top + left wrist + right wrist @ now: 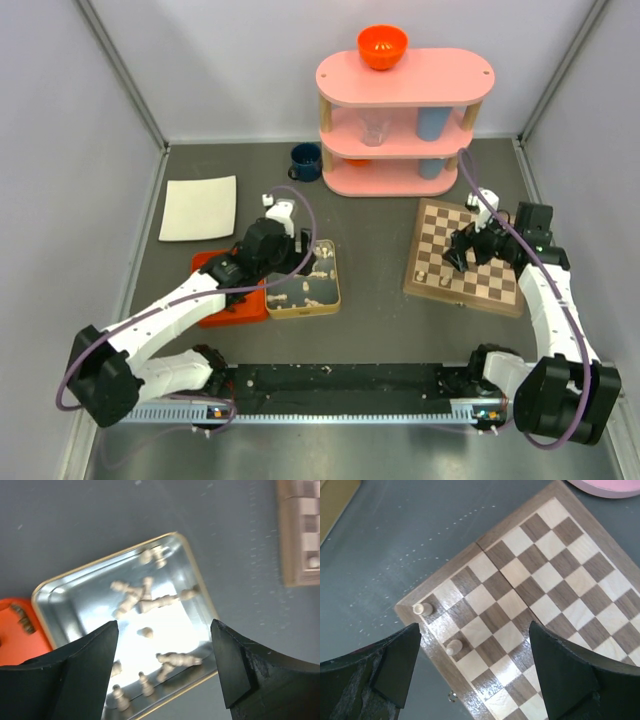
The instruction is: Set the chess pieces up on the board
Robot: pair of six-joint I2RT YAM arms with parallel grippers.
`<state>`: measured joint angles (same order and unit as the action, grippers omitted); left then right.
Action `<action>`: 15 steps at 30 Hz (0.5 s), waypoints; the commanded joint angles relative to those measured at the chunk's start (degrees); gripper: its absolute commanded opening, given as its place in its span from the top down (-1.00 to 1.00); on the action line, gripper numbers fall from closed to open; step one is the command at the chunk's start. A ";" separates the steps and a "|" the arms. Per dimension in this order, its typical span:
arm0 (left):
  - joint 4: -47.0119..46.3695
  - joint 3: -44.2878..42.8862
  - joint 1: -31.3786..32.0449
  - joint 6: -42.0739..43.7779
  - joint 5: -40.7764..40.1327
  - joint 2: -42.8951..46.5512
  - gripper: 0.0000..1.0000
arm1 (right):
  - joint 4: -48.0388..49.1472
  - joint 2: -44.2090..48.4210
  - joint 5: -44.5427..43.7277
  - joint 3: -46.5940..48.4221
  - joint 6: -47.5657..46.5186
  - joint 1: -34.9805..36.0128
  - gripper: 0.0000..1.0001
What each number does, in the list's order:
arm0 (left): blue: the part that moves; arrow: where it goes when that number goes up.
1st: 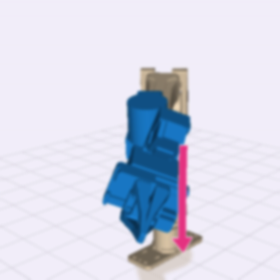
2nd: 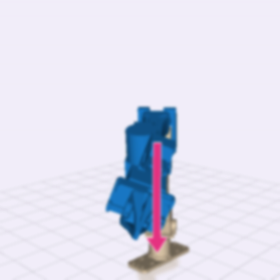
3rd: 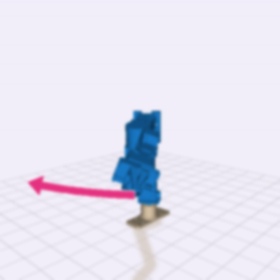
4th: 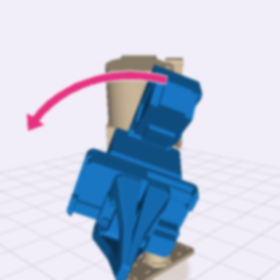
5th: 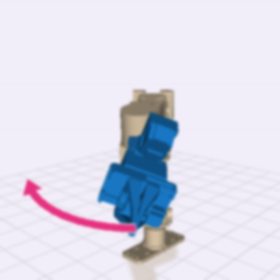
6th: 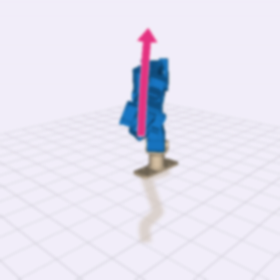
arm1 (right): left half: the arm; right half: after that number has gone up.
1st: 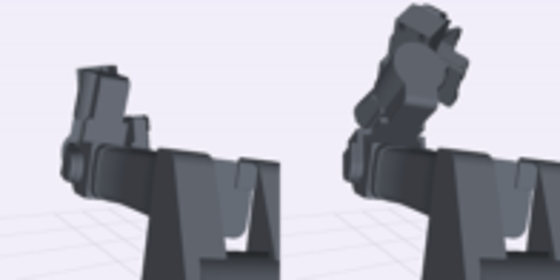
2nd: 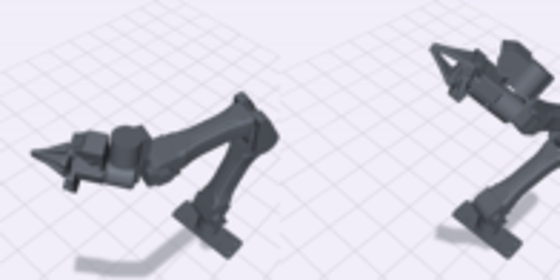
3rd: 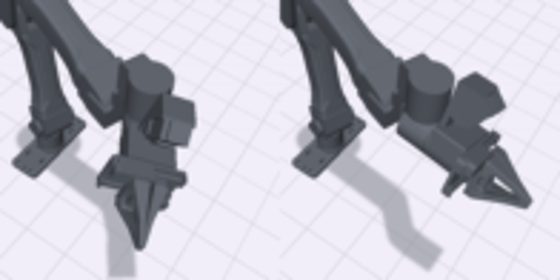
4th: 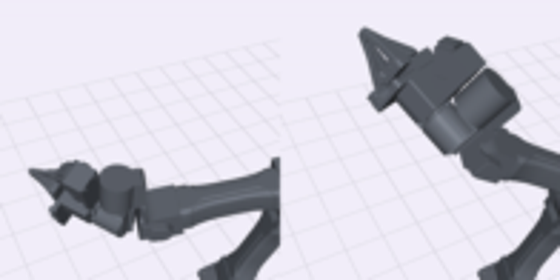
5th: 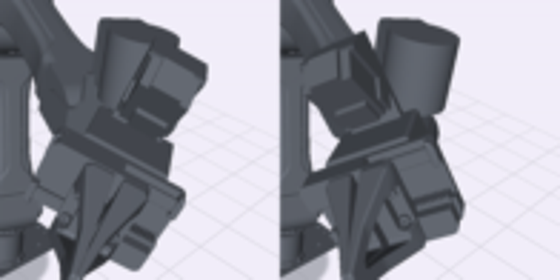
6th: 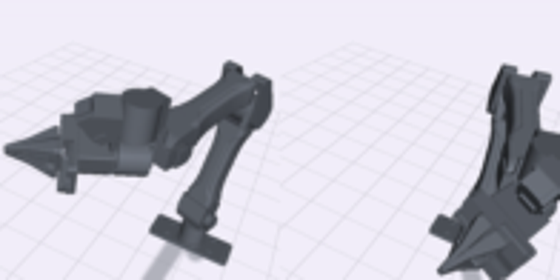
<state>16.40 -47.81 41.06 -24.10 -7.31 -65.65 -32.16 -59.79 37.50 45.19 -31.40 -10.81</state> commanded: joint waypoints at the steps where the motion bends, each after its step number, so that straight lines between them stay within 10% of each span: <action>1: -0.32 4.83 -3.78 0.45 -2.36 3.68 -0.56 | 2.02 1.34 6.80 -0.54 -2.00 0.88 -0.78; 15: 7.50 -5.71 -6.08 18.91 4.40 -12.92 0.12 | 1.93 1.61 8.12 -1.42 -4.02 1.05 -0.77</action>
<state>22.52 -49.19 35.48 -11.22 -5.61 -75.33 -32.21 -59.61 43.86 43.79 -33.76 -10.13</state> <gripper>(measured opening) 0.466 0.886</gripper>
